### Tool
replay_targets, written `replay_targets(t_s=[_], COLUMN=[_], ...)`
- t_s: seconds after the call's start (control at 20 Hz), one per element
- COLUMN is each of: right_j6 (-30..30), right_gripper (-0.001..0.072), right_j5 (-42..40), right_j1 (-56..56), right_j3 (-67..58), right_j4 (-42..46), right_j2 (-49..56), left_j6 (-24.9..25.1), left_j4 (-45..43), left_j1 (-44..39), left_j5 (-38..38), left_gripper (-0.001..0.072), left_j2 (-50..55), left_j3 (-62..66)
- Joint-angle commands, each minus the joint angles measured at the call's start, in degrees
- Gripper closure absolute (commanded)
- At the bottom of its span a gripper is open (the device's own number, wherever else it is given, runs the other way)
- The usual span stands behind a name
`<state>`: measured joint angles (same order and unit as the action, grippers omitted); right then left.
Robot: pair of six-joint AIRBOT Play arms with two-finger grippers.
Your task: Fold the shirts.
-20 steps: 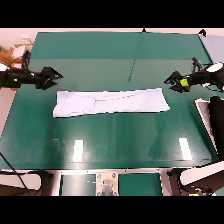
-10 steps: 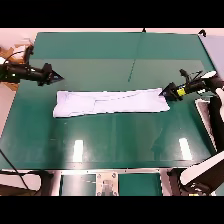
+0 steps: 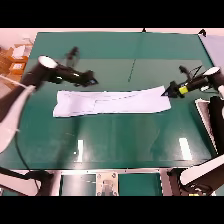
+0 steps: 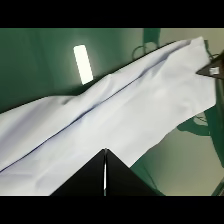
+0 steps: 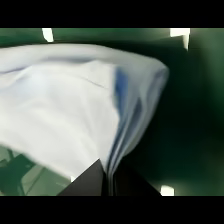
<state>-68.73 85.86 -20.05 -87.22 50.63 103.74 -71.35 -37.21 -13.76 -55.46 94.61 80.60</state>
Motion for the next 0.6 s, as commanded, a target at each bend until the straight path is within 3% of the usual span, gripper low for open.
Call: replay_targets(t_s=[0.0,0.2,0.55], right_j6=[-1.2,-2.01,-3.06], right_gripper=[0.0698,0.0697,0.0697], right_j5=[6.64,10.45,12.81], right_j1=[-0.72,-0.55,0.81], right_j3=[-1.62,-5.44,-8.11], right_j4=[-3.87,-10.58,-15.1], right_j2=[-8.98,-16.61,-20.41], left_j6=[-2.78,-4.87,-6.82], left_j4=[0.09,1.36,4.79], left_j1=[-12.28,-19.63,-23.3], left_j5=[12.96,17.57,18.8], left_gripper=[0.0685,0.0685,0.0684], left_j2=[5.79,11.43,19.47], left_j3=[0.11,0.13,10.34])
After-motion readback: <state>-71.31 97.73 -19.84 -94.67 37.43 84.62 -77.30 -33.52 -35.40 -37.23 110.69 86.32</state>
